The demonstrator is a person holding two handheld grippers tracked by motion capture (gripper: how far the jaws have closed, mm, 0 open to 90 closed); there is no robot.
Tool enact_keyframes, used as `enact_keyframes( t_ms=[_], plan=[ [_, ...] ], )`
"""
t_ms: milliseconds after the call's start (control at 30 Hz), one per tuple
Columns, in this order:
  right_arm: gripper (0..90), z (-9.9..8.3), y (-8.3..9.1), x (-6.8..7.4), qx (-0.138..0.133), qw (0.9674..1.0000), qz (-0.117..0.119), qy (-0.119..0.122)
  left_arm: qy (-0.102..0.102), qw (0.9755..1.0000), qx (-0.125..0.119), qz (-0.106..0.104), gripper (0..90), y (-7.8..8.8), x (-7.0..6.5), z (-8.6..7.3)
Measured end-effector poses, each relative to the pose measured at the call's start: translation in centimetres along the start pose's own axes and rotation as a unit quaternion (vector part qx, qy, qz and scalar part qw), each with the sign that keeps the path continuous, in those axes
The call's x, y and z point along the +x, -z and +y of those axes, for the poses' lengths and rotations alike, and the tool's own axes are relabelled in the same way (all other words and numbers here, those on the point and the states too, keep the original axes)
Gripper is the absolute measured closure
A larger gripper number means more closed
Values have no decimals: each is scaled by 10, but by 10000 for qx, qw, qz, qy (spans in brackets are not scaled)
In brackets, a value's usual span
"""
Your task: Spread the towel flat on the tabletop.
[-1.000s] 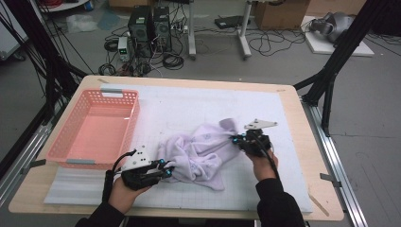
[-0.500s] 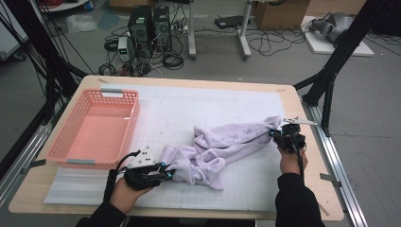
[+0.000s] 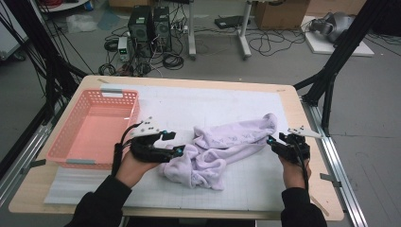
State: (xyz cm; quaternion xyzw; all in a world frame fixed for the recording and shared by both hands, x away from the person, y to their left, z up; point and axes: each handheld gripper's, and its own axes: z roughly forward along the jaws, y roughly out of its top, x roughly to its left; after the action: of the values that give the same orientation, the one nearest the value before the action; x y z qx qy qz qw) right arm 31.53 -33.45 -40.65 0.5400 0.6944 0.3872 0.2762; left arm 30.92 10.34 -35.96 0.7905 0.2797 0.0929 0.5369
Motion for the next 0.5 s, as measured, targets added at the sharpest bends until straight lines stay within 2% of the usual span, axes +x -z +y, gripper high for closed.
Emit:
enact_keyframes(
  t_ms=[67, 100, 133, 167, 200, 233, 267, 300, 400, 433, 467, 500],
  plan=[
    [501, -5, 2, 4, -35, 9999, 114, 26, 41, 9999, 129, -51, 376, -19, 3, 6],
    [489, -8, 3, 10, -64, 9997, 243, 70, 55, 9994, 319, -83, 376, -37, 5, 7],
    [489, -8, 3, 10, -64, 9997, 243, 70, 55, 9994, 319, -83, 377, -37, 5, 7],
    [486, -10, 4, 16, -169, 9990, 372, 191, 153, 9986, 513, -47, 378, -54, 8, 6],
    [485, -11, 5, 19, -224, 9986, 424, 244, 153, 9986, 513, -47, 376, -54, 8, 6],
    [482, -12, 6, 22, -264, 9982, 461, 276, 208, 9975, 669, 4, 374, -69, 11, 4],
    [482, -12, 6, 22, -264, 9982, 461, 276, 208, 9975, 669, 4, 381, -69, 11, 4],
    [482, -13, 7, 25, -252, 9977, 542, 311, 245, 9970, 736, -2, 388, -76, 12, 3],
    [482, -14, 7, 27, -262, 9972, 607, 345, 304, 9933, 1118, 1, 432, -97, 17, -2],
    [480, -15, 7, 28, -239, 9969, 668, 330, 284, 9899, 1386, -40, 600, -106, 21, -5],
    [478, -16, 7, 28, -224, 9968, 697, 308, 284, 9899, 1386, -40, 697, -106, 21, -5],
    [478, -17, 6, 28, -224, 9966, 733, 304, 312, 9889, 1453, 34, 799, -109, 23, -6]
  ],
)
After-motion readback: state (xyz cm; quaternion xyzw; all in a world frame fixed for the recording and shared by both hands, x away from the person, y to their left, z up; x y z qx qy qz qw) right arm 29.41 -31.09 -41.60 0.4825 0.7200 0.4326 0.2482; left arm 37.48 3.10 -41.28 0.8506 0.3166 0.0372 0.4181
